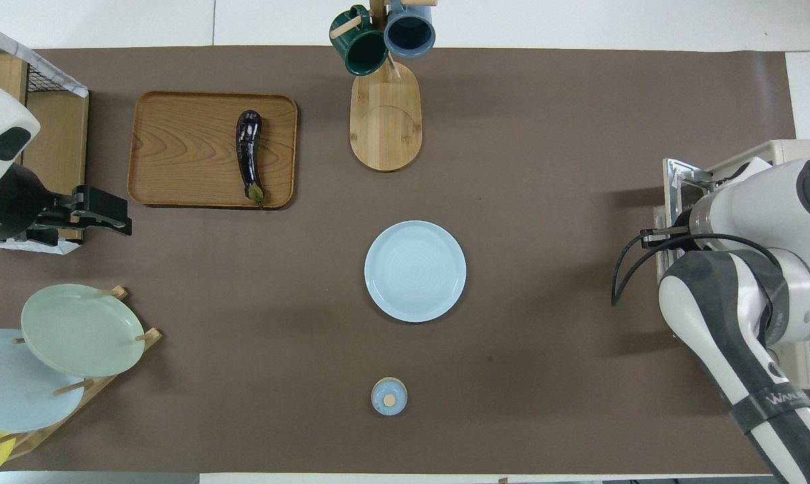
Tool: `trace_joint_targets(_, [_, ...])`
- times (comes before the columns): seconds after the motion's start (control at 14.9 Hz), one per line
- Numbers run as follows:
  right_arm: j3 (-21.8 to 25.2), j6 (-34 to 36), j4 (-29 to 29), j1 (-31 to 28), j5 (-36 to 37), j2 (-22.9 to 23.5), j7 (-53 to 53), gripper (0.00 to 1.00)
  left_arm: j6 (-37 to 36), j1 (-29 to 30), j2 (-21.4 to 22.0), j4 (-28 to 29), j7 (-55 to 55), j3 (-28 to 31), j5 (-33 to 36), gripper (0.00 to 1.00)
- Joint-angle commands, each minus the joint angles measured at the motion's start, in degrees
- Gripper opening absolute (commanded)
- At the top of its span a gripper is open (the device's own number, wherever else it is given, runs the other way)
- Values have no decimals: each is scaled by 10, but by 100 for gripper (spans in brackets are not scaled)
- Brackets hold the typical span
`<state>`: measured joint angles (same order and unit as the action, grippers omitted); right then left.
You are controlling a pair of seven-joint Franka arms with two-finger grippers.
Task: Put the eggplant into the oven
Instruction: 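Pull the toaster oven door open downward with the right gripper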
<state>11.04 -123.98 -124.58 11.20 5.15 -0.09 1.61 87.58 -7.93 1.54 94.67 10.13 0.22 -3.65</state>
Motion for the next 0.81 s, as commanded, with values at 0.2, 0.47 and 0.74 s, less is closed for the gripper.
trace_joint_targets(0.2, [12, -94, -34, 0, 22, 28, 12, 0, -7, 5, 6, 0, 1, -3, 9, 100])
trace_joint_targets(0.47, [12, -135, -59, 2, 22, 35, 19, 0, -7, 5, 6, -1, 1, -3, 9, 100])
trace_joint_targets(0.74, [12, -137, -69, 2, 22, 35, 28, 0, -7, 5, 6, 0, 1, -3, 9, 100])
